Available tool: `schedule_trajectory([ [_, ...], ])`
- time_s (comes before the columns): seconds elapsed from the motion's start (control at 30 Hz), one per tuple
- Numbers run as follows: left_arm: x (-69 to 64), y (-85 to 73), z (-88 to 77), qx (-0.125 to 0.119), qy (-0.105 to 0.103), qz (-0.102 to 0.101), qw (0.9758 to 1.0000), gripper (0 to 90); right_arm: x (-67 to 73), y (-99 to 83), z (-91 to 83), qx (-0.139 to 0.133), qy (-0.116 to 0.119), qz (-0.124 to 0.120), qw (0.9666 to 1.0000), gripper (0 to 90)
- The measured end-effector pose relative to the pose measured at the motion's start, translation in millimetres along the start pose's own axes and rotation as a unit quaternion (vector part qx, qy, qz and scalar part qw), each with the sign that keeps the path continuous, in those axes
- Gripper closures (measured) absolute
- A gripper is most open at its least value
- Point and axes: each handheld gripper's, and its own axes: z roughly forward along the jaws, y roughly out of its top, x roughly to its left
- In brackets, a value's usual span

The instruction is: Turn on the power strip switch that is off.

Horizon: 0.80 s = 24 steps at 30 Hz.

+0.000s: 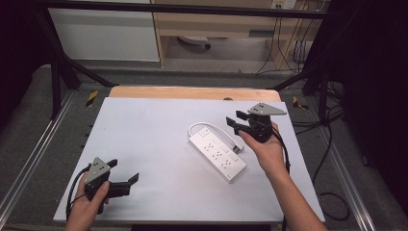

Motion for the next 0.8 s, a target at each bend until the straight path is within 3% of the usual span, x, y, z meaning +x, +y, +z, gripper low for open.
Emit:
schedule_trajectory([
  [0.5,-0.8,0.6,-0.4,0.0,-0.001,0.005,1.0,4.7,-4.6,-9.3,25.1,0.018,-0.007,-0.007,0.9998,69.1],
  [0.8,-1.5,1.0,-0.7,-0.001,-0.002,0.007,1.0,4.7,3.1,-23.1,46.1,0.04,-0.005,-0.022,0.9989,81.5],
])
